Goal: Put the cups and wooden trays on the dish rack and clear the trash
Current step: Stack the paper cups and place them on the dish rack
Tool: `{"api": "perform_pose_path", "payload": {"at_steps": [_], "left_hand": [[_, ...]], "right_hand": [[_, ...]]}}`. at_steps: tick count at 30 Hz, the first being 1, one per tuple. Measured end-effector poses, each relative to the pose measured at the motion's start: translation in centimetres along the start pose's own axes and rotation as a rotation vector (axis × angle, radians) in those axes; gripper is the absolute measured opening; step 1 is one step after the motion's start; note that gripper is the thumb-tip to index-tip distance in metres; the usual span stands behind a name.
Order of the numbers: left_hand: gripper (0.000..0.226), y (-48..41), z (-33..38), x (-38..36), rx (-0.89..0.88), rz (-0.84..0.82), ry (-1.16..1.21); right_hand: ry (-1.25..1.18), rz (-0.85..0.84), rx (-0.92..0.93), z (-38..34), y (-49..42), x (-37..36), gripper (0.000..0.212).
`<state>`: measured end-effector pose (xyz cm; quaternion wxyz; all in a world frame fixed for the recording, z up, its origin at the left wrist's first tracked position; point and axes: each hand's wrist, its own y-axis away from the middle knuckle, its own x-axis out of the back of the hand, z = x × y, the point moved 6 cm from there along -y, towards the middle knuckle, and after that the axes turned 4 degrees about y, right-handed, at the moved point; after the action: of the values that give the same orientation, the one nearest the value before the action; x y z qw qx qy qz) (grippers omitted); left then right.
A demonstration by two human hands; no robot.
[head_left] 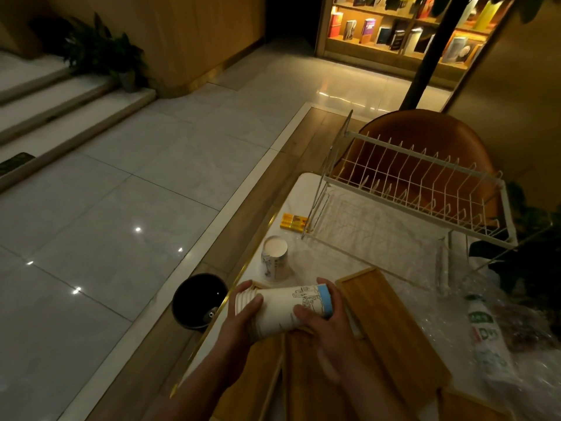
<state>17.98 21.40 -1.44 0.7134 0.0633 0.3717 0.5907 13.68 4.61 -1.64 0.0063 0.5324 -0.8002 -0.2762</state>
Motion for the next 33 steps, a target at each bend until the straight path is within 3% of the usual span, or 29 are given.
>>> {"api": "perform_pose_path", "payload": {"at_steps": [5, 8, 10, 12, 14, 19, 25, 33], "left_hand": [[0.074, -1.4, 0.7, -0.4, 0.031, -0.100, -0.059], [0.071, -3.1, 0.8, 2.2, -0.078, 0.042, -0.210], [0.062, -4.2, 0.8, 4.8, -0.147, 0.196, -0.424], [0.057, -5.2, 0.5, 6.8, -0.221, 0.249, -0.761], [0.058, -5.9, 0.0, 7.7, -0.302, 0.216, -1.061], [0.074, -7.1, -3.2, 8.8, -0.246, 0.088, -1.498], [0.087, -7.4, -5.7, 9.6, -0.261, 0.062, -1.675], [0.084, -7.4, -7.0, 10.6, -0.357, 0.111, -1.654]], "right_hand": [[0.096, 0.116, 0.143, -3.2, -0.9, 0.2, 0.071], [0.223, 0.201, 0.314, -7.7, -2.3, 0.1, 0.070], [0.341, 0.217, 0.460, -11.1, -3.0, -0.8, 0.072], [0.526, 0.188, 0.600, -13.9, -3.5, -2.4, 0.075], [0.668, 0.166, 0.667, -15.5, -4.2, -4.1, 0.078], [1.117, 0.171, 0.775, -16.6, -6.7, -8.1, 0.080], [1.388, 0.042, 0.739, -13.4, -9.6, -11.0, 0.077], [1.373, -0.012, 0.672, -9.4, -11.6, -9.3, 0.078]]}}
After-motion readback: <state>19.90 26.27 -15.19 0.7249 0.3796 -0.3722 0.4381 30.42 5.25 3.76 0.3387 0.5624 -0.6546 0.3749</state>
